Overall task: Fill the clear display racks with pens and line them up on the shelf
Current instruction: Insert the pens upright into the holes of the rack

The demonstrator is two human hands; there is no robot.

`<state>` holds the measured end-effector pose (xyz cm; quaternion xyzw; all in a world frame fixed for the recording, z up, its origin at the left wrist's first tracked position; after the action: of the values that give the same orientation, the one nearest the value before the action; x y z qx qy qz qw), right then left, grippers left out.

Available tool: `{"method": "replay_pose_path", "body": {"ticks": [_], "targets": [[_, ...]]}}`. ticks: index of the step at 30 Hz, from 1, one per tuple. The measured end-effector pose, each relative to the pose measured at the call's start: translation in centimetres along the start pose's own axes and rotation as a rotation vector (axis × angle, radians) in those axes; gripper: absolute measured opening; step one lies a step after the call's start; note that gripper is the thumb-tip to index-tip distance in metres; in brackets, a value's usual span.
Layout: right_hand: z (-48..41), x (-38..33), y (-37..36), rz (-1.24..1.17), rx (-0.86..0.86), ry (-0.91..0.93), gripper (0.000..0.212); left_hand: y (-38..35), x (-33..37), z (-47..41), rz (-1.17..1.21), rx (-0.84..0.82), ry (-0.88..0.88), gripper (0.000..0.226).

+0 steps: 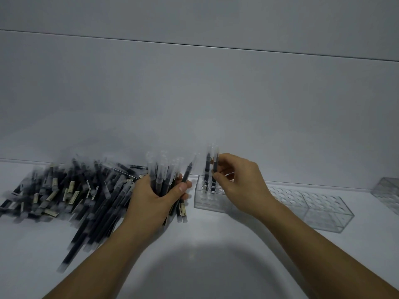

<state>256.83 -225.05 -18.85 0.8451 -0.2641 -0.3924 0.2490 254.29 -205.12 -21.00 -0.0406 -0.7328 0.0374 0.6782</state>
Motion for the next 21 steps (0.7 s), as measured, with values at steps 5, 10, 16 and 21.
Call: {"method": "replay_pose_path", "body": {"ticks": [5, 10, 16, 21], "targets": [[0.0, 0.0, 0.6, 0.091, -0.058, -0.009, 0.028, 0.0, -0.2, -0.1, 0.009, -0.003, 0.004, 0.009], [1.4, 1.1, 4.0, 0.27, -0.38, -0.123, 0.062, 0.1, -0.4, -0.3, -0.022, -0.023, 0.018, 0.01], [2.4, 2.6, 3.8, 0.152, -0.376, -0.094, 0.052, -0.3, -0.1, 0.2, -0.095, -0.062, 0.02, 0.012], [2.5, 2.0, 3.5, 0.174, -0.349, -0.024, 0.06, -0.8, 0.4, 0.8, -0.142, -0.121, -0.025, 0.017]]}}
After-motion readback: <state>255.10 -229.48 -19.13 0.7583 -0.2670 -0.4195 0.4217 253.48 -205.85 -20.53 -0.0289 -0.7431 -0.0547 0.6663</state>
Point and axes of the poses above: each hand's wrist, its own z-axis away from the middle knuckle, its own y-axis out of the back of the hand, x = y × z, the point moved 4 cm from there along -z, towards the middle knuckle, and after that the axes turned 9 degrees about y, right-handed, at the moved point
